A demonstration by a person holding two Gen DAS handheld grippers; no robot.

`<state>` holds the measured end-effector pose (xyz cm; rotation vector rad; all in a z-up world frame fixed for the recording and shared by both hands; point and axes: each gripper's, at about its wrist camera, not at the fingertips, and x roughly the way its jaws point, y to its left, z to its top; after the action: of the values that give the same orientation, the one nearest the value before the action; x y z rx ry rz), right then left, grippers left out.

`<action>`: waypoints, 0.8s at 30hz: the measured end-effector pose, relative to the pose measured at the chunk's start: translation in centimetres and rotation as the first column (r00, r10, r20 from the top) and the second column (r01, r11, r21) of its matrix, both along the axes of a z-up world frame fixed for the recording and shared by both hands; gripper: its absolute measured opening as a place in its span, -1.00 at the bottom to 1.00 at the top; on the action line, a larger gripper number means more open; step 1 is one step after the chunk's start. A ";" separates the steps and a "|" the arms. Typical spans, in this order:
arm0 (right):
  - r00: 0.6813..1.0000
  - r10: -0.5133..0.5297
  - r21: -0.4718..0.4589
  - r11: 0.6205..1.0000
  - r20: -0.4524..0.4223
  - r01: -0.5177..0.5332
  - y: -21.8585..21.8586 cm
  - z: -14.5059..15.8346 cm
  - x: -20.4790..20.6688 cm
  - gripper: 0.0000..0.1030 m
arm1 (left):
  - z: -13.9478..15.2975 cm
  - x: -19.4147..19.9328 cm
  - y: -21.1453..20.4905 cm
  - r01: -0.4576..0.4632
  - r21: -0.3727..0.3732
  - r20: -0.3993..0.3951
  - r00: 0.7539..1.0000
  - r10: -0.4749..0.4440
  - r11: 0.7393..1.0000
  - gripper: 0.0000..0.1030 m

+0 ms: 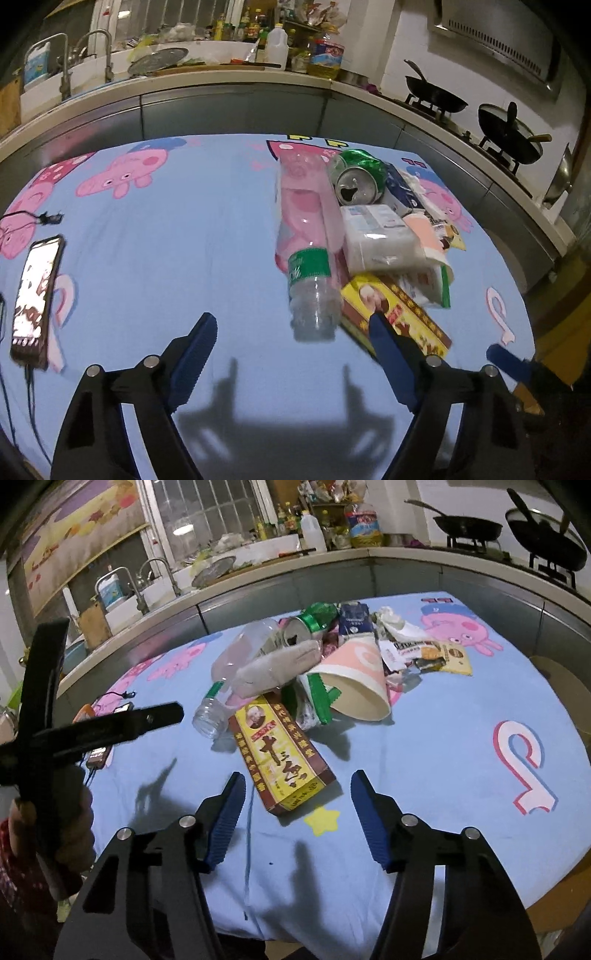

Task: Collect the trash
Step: 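Grasp the clear plastic bottle with the left tool while the right tool grasps the yellow spice box, then carry the bottle and the yellow box toward the beige bin with both tools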

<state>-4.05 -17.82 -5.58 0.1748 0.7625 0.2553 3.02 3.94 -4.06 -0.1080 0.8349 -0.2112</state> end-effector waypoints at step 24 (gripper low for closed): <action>0.987 0.160 -0.166 0.974 0.014 -0.155 3.7 -2.5 4.1 -0.26 | -4.2 -0.8 4.3 -0.035 -0.007 -0.131 0.991 0.034 0.999 -0.10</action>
<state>0.03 -14.08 -8.11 -0.0458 0.7673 0.3430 2.26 8.21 -8.29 -0.1459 0.9622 -0.1764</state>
